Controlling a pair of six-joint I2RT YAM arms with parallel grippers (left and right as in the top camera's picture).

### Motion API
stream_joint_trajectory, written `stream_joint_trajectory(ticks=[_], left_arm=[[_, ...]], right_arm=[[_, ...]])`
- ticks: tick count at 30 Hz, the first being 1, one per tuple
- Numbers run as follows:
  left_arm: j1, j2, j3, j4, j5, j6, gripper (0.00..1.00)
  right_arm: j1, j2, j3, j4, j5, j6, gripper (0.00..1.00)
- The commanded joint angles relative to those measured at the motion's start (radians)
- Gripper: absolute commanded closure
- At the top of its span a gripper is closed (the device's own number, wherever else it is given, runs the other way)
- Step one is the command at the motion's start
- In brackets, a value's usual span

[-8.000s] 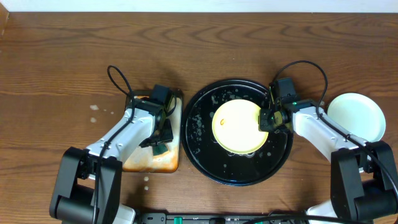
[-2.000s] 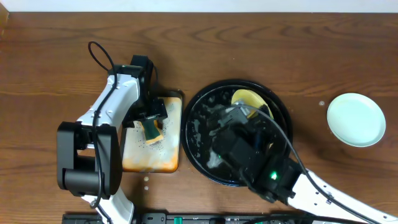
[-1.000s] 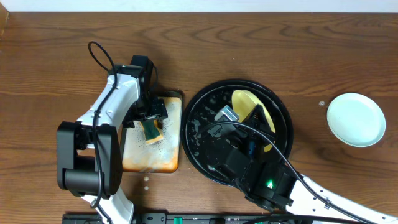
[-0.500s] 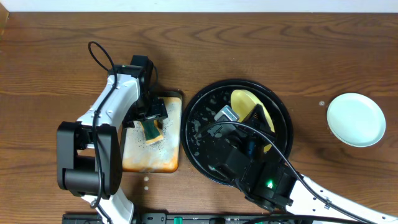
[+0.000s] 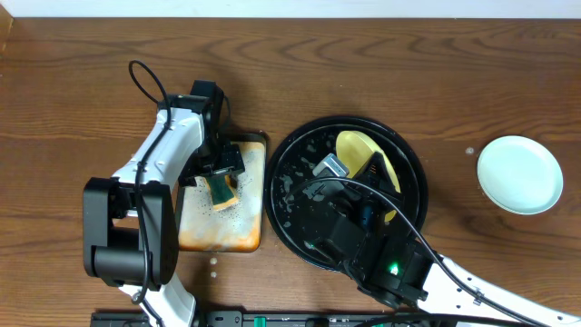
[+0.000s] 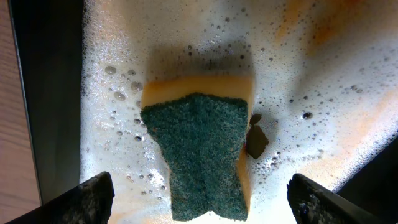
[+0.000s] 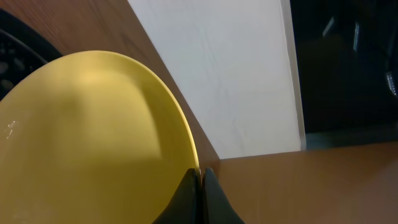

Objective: Clean dirty plates on tray and stack at the side
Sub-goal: 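Lift and tilt the yellow plate off the black tray with the right gripper, then carry the yellow plate right and lower it onto the mint plates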

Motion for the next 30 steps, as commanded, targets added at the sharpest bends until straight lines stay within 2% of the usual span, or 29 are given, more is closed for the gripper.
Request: stream_joint_trajectory(ticks=[1, 17, 21, 25, 30], left_arm=[[0.006, 0.007, -0.006, -0.002, 0.002, 0.013, 0.10], [0.006, 0.007, -0.006, -0.002, 0.002, 0.013, 0.10], [0.006, 0.007, -0.006, -0.002, 0.002, 0.013, 0.10], [0.006, 0.007, -0.006, -0.002, 0.002, 0.013, 0.10], [0.006, 0.007, -0.006, -0.002, 0.002, 0.013, 0.10]], right_arm=[[0.007, -0.012, 0.018, 0.004, 0.032, 0.013, 0.99], [0.006, -0.012, 0.018, 0.004, 0.032, 0.014, 0.99], [0.005, -0.012, 0.018, 0.003, 0.032, 0.056, 0.99], [-0.034, -0.012, 0.018, -0.008, 0.017, 0.217, 0.99], [-0.154, -0.018, 0.019, -0.043, -0.121, 0.398, 0.99]])
